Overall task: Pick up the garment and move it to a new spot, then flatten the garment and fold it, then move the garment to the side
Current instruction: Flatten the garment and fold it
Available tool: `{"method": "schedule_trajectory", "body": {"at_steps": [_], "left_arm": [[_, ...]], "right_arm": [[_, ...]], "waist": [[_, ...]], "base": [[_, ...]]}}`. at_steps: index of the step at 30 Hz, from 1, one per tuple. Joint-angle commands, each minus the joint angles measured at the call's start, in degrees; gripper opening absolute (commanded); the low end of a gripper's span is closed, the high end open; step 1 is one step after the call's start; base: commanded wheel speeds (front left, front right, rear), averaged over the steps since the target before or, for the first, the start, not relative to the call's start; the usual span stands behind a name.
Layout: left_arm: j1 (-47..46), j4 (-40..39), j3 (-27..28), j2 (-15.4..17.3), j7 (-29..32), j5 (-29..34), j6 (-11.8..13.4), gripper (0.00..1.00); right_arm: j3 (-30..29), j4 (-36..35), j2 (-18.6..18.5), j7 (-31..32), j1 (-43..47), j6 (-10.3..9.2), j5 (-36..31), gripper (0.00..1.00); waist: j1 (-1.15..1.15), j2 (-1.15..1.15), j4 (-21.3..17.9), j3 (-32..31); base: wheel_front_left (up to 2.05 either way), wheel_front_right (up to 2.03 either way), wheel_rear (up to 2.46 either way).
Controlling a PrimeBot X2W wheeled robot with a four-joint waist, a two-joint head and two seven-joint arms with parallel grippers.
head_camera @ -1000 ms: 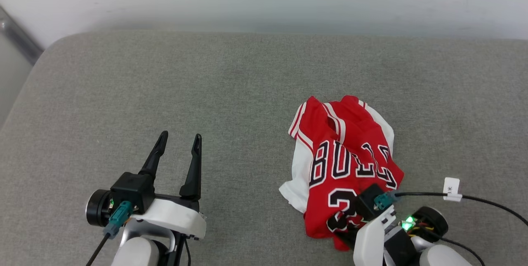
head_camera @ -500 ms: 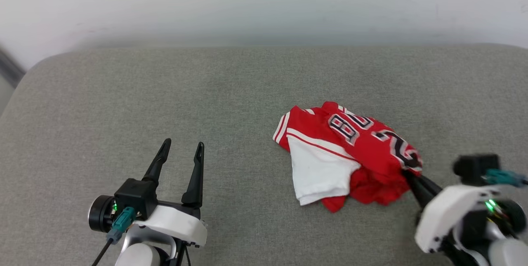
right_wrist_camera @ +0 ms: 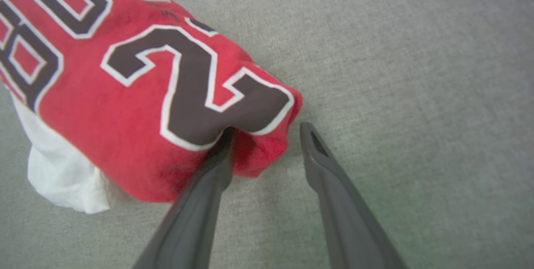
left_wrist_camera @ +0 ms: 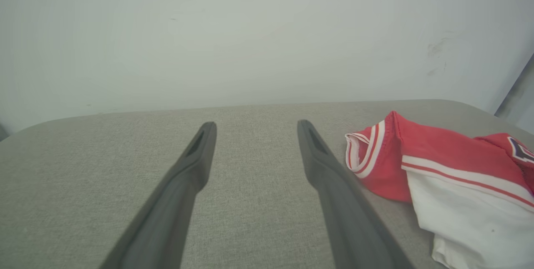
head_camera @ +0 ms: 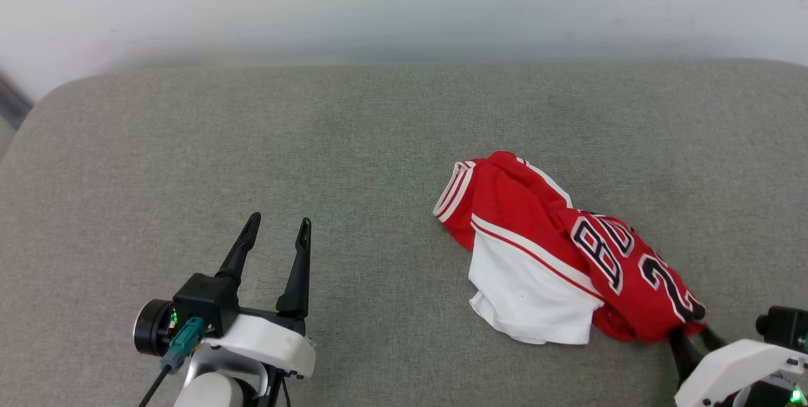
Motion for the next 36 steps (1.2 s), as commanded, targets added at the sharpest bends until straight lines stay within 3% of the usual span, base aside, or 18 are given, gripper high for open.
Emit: {"method": "schedule_trajectory", "body": {"at_steps": [1, 10, 20, 23, 29, 36], "left_arm": [[0.11, -0.07, 0.29, 0.0, -0.14, 0.34, -0.12, 1.0], [2.25, 0.15, 1.0, -0.36, -0.14, 0.02, 0.55, 1.0], [3.44, 0.59, 0.33, -0.12, 1.05, 0.48, 1.2, 1.0], [1.96, 0.06, -1.59, -0.16, 4.57, 0.82, 0.5, 1.0], [-2.6, -0.61, -8.23, -0.97, 15.43, 1.57, -3.24, 1.0], [-8.3, 1.37, -15.74, -2.54, 28.01, -1.88, -6.45, 1.0]], "right_arm": [[0.69, -0.5, -0.03, -2.76, -1.18, 0.0, -0.49, 1.0], [6.12, -9.23, -3.99, -16.73, 1.22, 0.0, -6.17, 1.0], [9.22, -18.54, -3.36, -18.18, 2.94, 0.0, -11.65, 1.0], [9.84, -21.2, -2.7, -17.35, 3.62, 0.0, -12.21, 1.0], [11.52, -25.9, -1.39, -16.22, 4.31, 0.0, -12.65, 1.0], [12.92, -29.02, -0.44, -15.55, 3.15, 0.0, -13.52, 1.0]], "waist": [[0.0, 0.0, 0.09, -0.15], [0.0, 0.0, 0.03, -2.62], [0.0, 0.0, -1.01, -4.84], [0.0, 0.0, -1.4, -5.1], [0.0, 0.0, -3.23, -3.67], [0.0, 0.0, -6.11, -0.27]], "base": [[0.0, 0.0, 0.0], [0.0, 0.0, 0.0], [0.0, 0.0, 0.0], [0.0, 0.0, 0.0], [0.0, 0.0, 0.0], [0.0, 0.0, 0.0]]}}
